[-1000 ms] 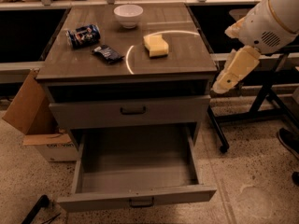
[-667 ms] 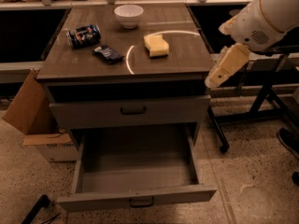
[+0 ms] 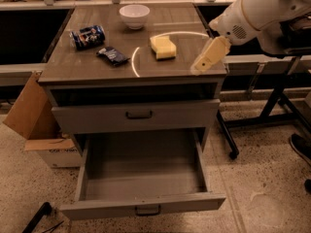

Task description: Place sponge into middle drawer

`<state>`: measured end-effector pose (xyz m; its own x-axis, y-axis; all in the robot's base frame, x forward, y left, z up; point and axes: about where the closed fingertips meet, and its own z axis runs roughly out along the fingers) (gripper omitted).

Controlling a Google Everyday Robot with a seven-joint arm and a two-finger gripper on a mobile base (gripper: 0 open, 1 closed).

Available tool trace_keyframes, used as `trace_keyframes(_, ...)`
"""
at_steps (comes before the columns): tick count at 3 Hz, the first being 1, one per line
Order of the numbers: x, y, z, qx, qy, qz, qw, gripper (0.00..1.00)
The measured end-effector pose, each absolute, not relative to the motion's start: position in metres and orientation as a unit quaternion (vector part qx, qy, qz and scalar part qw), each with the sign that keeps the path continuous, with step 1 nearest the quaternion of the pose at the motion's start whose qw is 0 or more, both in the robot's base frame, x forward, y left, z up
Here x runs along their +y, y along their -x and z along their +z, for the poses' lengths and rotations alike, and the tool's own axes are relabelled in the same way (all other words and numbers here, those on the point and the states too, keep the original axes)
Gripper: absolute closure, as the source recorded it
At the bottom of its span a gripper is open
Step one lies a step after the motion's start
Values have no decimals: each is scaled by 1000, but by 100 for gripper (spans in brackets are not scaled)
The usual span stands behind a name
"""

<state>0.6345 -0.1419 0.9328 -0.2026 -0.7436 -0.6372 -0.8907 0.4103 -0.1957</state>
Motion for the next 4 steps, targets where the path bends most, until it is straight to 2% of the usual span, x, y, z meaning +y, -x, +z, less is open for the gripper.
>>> trace_keyframes(2,-115,-697,906,796,460,141,367,0)
trace_keyframes(4,-111,-715,897,795,458,142,373,0)
